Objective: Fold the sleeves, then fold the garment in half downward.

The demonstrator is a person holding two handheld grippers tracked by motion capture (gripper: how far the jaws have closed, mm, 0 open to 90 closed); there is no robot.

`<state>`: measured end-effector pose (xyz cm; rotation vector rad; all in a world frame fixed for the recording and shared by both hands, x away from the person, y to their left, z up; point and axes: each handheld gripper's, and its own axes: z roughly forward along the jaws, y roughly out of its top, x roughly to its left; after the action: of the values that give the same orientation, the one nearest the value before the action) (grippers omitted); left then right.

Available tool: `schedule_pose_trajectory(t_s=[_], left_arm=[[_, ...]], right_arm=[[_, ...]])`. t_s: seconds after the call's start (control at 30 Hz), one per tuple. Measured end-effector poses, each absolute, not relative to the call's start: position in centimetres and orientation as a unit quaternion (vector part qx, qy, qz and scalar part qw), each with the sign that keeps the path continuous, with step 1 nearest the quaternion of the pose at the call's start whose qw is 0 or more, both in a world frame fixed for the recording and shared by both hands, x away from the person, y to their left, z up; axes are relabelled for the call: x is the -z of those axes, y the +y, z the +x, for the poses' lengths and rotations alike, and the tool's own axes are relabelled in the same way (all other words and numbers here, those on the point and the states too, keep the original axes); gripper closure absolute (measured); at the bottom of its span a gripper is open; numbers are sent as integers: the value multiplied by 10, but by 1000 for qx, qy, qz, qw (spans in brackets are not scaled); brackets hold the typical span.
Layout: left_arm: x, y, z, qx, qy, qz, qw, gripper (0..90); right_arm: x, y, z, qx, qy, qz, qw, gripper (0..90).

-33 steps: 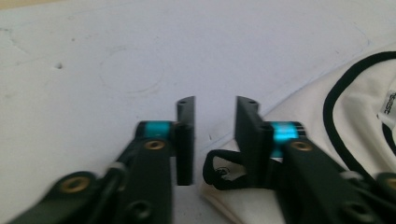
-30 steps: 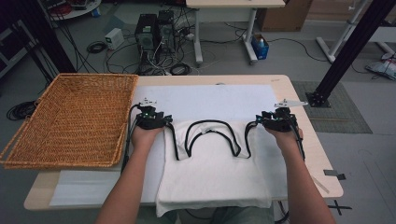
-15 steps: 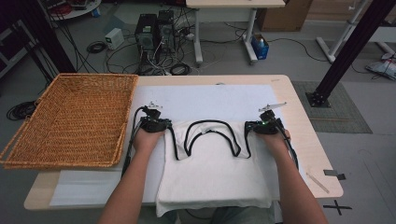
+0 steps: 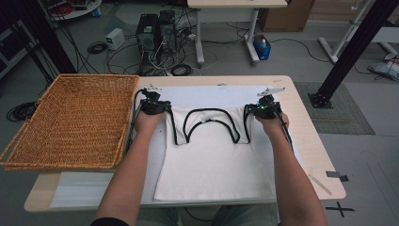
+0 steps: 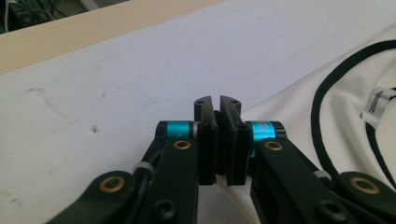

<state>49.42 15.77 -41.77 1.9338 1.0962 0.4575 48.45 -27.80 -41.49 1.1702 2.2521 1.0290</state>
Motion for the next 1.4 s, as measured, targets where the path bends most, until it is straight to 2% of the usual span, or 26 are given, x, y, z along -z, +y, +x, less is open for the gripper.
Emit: schedule_pose_trajectory(t_s=[0.07, 0.17, 0.23, 0.43, 0.57, 0.97, 1.2, 1.4], left_arm=[[418, 157, 493, -177, 440, 775, 419, 732], [415, 159, 488, -159, 458, 768, 418, 502], [410, 162, 478, -157, 462, 760, 429, 402], [390, 170, 438, -196, 451, 736, 465, 299], [380, 177, 422, -207, 441, 727, 484, 257], [374, 173, 409, -204, 430, 725, 498, 241], [385, 168, 420, -193, 444, 723, 494, 236], [408, 165, 449, -181, 467, 725, 473, 237]], right_arm=[[419, -283, 484, -369, 804, 429, 182, 730], [417, -289, 478, -375, 798, 436, 180, 541], [409, -294, 470, -385, 794, 434, 184, 502], [387, -301, 444, -419, 776, 429, 194, 301], [377, -300, 434, -436, 770, 418, 204, 228], [372, -295, 421, -439, 773, 407, 210, 209], [383, -302, 424, -426, 773, 422, 205, 209], [396, -304, 447, -418, 767, 442, 205, 245]])
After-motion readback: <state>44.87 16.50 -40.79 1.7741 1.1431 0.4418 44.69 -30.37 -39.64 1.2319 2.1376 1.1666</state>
